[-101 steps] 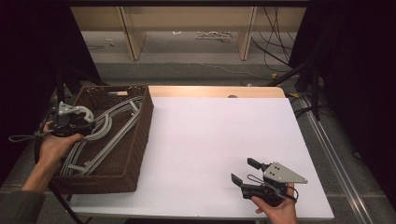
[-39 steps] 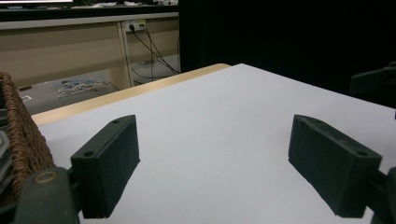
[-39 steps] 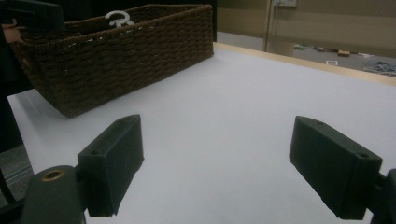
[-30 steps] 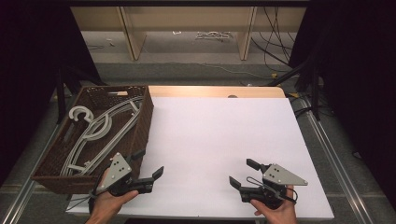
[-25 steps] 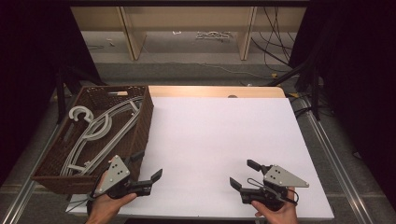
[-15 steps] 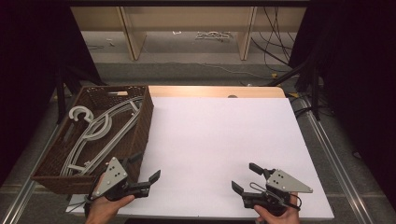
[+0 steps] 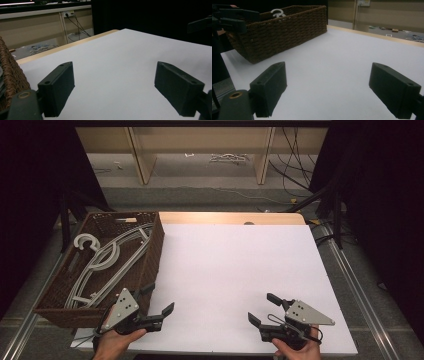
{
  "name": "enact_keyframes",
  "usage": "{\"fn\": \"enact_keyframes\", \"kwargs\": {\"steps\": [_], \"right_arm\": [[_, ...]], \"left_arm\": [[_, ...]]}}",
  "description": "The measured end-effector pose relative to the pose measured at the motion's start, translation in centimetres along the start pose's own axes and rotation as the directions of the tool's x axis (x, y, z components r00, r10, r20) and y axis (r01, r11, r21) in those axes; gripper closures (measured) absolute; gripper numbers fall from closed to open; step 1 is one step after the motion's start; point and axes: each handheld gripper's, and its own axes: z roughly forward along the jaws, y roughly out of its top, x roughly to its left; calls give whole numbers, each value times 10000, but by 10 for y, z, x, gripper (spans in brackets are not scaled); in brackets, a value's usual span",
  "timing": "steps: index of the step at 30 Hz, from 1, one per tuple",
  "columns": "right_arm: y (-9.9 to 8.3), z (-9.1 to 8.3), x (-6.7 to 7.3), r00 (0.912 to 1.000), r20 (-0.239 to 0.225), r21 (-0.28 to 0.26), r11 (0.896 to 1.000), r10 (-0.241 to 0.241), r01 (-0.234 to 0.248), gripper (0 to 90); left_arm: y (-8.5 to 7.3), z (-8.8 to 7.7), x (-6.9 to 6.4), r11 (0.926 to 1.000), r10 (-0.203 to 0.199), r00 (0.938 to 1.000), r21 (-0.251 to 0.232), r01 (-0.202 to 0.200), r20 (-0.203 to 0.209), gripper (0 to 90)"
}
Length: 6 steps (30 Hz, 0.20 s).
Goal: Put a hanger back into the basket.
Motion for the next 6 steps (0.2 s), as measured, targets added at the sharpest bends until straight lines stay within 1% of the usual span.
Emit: {"fn": "enact_keyframes", "kwargs": {"steps": [6], "right_arm": [[0,0,0,10000,6,46,10000,29,-29,158]], "left_arm": [[0,1,0,10000,-16,10000,-9,16,12,163]]}}
